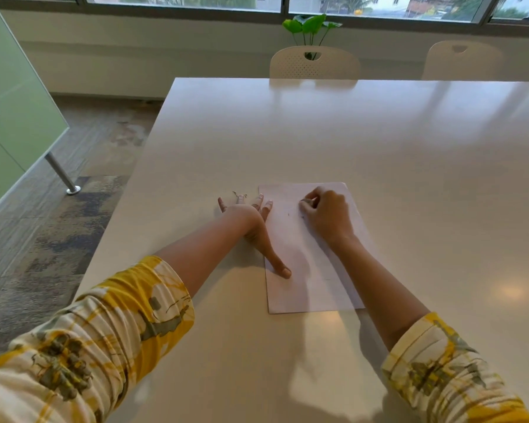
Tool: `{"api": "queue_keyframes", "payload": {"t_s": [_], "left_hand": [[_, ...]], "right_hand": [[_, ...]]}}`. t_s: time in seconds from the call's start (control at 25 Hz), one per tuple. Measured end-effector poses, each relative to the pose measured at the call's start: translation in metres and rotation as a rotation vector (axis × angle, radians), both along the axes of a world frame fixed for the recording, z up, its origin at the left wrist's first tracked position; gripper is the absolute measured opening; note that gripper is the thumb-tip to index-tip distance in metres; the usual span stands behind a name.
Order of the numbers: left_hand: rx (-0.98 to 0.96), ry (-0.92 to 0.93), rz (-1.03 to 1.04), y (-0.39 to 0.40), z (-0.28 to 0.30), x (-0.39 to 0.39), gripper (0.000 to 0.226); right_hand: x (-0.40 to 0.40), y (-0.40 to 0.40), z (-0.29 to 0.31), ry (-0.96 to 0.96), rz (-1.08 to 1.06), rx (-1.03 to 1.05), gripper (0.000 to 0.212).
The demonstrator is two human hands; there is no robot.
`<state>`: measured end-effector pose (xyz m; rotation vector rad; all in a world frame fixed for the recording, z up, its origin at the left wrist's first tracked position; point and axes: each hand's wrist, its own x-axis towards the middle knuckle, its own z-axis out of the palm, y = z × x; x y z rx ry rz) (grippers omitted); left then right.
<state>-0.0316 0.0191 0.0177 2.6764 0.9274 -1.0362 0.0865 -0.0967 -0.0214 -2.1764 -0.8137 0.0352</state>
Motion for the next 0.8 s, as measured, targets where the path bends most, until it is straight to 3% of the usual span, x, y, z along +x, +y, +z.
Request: {"api": "queue_keyframes", "payload": {"t_s": [0.08, 0.4, 0.64, 0.8], "left_hand": [[-0.002, 0.0, 0.009, -0.001, 0.002, 0.0, 0.174], [-0.011, -0.014, 0.012, -0.003, 0.004, -0.003, 0.179], [0.073, -0.06, -0.127, -0.017, 0.012, -0.012, 0.157], [-0.038, -0.087, -0.25, -0.033, 0.006, -0.029, 0.147]], "right_hand": [[0.014, -0.016, 0.002, 0.036, -0.173, 0.004, 0.01], [-0.018, -0.075, -0.003, 0.168, -0.142, -0.029, 0.013], [-0.029, -0.095, -0.004, 0.177, -0.114, -0.054, 0.01], [-0.03, -0.094, 0.0, 0.161, -0.099, -0.053, 0.011]]}}
